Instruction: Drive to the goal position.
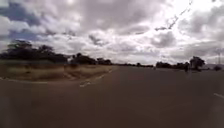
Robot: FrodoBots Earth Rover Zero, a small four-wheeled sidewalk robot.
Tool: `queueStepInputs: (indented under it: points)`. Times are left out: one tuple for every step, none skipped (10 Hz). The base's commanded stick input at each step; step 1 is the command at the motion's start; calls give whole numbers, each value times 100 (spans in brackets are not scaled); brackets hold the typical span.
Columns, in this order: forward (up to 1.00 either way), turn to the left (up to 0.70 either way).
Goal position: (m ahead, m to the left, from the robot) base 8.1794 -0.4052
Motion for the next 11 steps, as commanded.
queueStepInputs:
  points:
    - [85, -12]
    - [85, -3]
    - [85, 0]
    - [85, 0]
    - [85, 0]
    - [85, 0]
    - [85, 0]
    - [85, 0]
    - [85, 0]
    - [85, 0]
    - [85, -2]
